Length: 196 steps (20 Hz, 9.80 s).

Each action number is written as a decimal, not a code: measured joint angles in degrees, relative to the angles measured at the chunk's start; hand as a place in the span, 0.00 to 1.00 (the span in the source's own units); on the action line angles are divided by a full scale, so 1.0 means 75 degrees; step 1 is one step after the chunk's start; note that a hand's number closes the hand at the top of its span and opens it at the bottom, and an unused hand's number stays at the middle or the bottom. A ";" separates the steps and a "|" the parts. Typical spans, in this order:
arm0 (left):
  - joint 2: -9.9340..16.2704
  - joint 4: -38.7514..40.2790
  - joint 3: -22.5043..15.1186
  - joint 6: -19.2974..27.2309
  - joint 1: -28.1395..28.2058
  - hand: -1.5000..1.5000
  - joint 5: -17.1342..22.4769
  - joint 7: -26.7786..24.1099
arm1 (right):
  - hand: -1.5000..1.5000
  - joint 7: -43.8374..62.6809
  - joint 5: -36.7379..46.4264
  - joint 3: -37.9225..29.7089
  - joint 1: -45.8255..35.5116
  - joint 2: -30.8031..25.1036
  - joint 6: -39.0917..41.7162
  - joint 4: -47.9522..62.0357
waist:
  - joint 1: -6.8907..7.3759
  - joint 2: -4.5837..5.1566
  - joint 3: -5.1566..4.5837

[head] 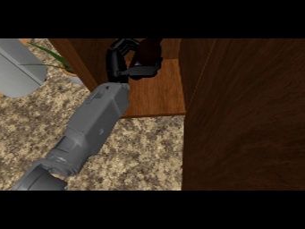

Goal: Pick up the wine, place it into the cabinet and close the cabinet

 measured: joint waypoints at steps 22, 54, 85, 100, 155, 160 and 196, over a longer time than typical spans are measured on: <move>0.0022 0.1277 0.0127 0.0573 -0.0329 0.00 -0.0372 -0.0322 | 0.00 0.0050 0.0045 0.0137 -0.0326 -0.0031 -0.0192 0.0037 | -0.0107 0.0084 -0.0010; -0.0003 0.1137 0.0130 -0.0617 -0.0042 0.00 -0.0513 -0.1120 | 0.00 0.0066 0.0059 0.0392 -0.0289 0.0024 -0.0234 0.0056 | -0.0141 0.0096 -0.0028; 0.0019 -0.4944 -0.4957 0.1907 0.4043 0.00 0.2233 -0.0529 | 0.00 0.0093 0.0217 0.0352 -0.0139 -0.0058 -0.0513 -0.0046 | 0.0337 -0.0065 -0.0043; 0.0430 -0.8917 -0.6360 0.3557 0.6610 0.00 0.0752 0.0209 | 0.00 0.0389 0.0257 0.0089 -0.0375 -0.0220 -0.0719 -0.0118 | 0.0426 -0.0061 -0.0042; 0.6344 -1.4195 -0.2010 -0.0898 1.2283 0.00 0.2720 0.0159 | 1.00 0.1386 0.1793 0.6129 0.0618 0.0578 -0.1519 -0.0240 | 0.0398 -0.0121 -0.0067; 0.6429 -1.4246 -0.1659 -0.1289 1.2449 0.00 0.2956 0.0288 | 1.00 0.1183 0.2502 0.6490 -0.0165 0.0335 -0.2429 -0.0074 | 0.0476 -0.0110 -0.0068; 0.5470 -1.3793 -0.1291 -0.1570 1.1366 0.00 0.2852 0.1439 | 1.00 -0.0266 0.0529 0.4129 -0.8552 0.0812 -0.4378 0.6998 | 0.0632 -0.0076 -0.0086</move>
